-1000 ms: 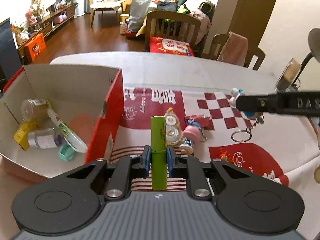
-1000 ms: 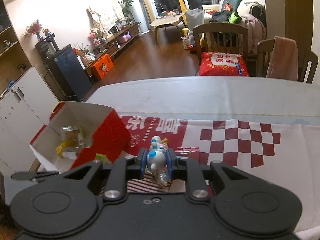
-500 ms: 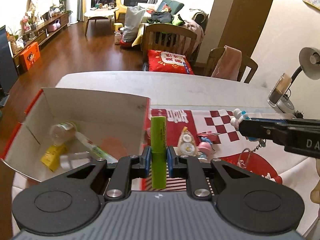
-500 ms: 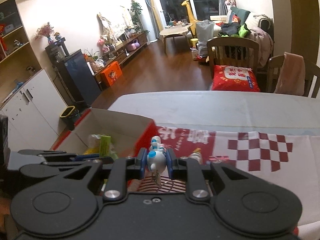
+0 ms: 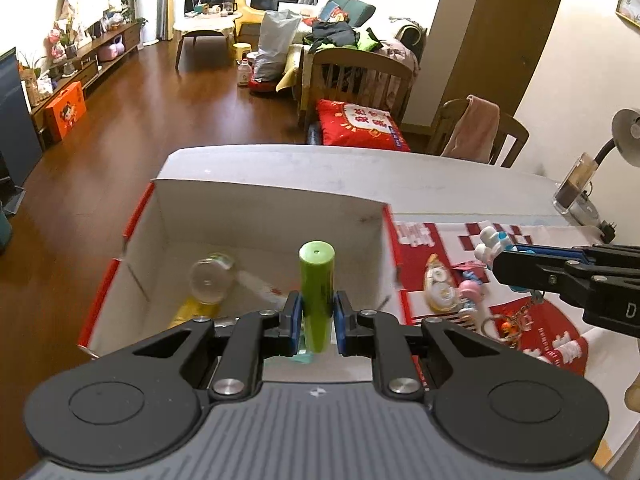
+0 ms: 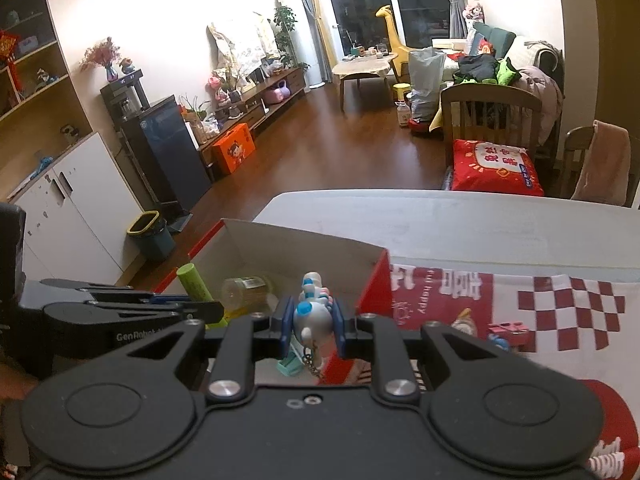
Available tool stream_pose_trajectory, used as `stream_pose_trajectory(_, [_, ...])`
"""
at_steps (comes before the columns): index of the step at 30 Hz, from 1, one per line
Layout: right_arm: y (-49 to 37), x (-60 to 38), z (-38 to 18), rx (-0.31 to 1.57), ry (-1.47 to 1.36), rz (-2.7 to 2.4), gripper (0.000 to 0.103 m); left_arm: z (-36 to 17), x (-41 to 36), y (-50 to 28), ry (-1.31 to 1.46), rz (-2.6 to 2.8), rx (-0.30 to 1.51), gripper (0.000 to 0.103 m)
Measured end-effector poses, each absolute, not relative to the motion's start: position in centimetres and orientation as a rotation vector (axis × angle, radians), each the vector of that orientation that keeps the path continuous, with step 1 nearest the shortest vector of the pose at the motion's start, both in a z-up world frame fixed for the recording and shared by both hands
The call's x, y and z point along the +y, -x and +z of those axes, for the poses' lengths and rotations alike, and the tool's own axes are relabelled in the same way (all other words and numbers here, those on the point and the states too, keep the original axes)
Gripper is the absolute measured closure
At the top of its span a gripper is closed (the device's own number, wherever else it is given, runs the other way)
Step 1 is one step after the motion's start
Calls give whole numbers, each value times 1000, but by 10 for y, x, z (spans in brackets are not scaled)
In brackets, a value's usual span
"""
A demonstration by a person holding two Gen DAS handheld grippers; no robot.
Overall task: Organize rigid objects
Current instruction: 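Carry the green marker and bunny keychain over the shoebox with both tools, then open both tools to drop the marker and bunny keychain into the shoebox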
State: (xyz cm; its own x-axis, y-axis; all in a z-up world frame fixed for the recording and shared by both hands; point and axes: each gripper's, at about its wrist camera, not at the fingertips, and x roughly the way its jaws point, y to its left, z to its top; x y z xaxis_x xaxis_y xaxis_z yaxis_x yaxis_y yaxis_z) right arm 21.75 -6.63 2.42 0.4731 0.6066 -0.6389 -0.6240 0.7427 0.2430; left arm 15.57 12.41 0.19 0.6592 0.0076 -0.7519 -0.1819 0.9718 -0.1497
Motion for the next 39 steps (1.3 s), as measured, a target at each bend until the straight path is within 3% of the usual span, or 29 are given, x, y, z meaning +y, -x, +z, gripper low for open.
stream_pose_trajectory(22, [-215,40,-40,858,97,744,83,-48,239,-189,147,178,966,86])
stream_pose_trajectory(39, [-209,72,-81,937,185,732,83,-93,239,-228,48,166,1091,86])
